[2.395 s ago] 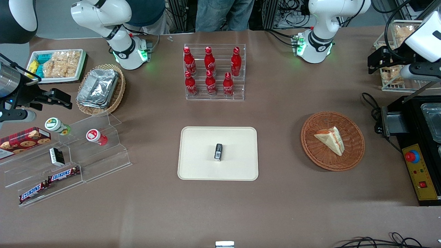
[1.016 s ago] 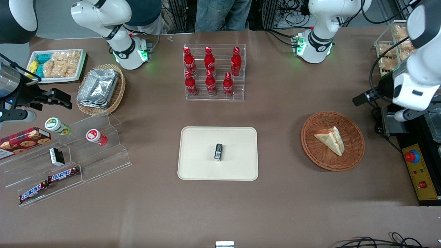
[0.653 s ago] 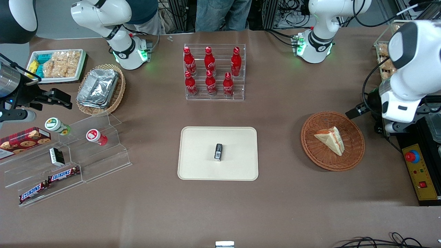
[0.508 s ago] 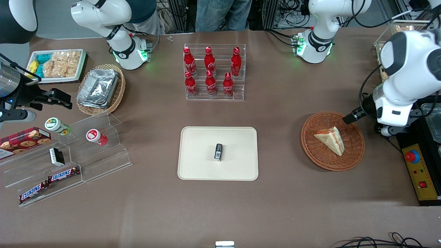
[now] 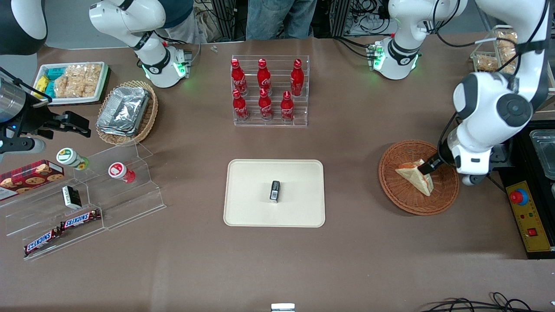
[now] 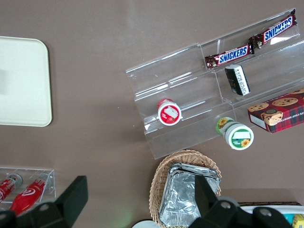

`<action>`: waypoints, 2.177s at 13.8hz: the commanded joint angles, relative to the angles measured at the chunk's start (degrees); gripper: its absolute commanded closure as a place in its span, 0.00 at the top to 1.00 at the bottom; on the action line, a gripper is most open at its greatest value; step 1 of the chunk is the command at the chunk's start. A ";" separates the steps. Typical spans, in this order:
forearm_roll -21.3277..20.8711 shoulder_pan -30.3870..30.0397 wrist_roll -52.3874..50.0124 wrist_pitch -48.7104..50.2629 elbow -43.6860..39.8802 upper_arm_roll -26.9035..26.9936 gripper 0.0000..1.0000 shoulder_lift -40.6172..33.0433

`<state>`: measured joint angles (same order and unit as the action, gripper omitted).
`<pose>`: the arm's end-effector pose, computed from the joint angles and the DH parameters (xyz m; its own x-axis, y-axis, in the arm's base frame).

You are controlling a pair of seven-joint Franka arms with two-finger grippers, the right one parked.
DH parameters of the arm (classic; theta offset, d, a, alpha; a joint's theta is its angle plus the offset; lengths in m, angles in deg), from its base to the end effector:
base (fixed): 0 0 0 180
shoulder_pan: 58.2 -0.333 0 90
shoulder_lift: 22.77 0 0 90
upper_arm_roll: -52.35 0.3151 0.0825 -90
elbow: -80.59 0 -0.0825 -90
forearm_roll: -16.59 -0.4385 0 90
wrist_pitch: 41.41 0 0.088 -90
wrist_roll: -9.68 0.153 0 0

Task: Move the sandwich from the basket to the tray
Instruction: 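Close the left gripper on the wrapped sandwich in the basket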

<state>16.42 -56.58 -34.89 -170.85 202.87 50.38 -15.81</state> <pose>0.5992 -0.0375 0.2696 0.7560 0.6546 0.0012 0.6546 -0.7560 0.0038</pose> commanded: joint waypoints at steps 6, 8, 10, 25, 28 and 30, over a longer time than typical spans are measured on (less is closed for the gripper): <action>-0.36 -0.39 -5.43 -7.40 2.00 0.21 0.99 6.31; -0.36 -0.39 -5.70 -7.40 2.00 0.30 0.99 6.58; -0.45 -0.39 -6.23 -7.40 2.09 0.92 0.99 6.84; -1.59 -0.48 -6.76 -11.97 3.14 1.00 0.26 11.85; -1.68 -0.48 -6.49 -12.33 3.05 1.00 0.00 11.94; -1.68 -0.48 -5.97 -11.54 2.97 0.92 0.00 10.37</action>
<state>16.23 -56.92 -39.46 -180.88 204.79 51.39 -3.54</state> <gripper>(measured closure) 0.626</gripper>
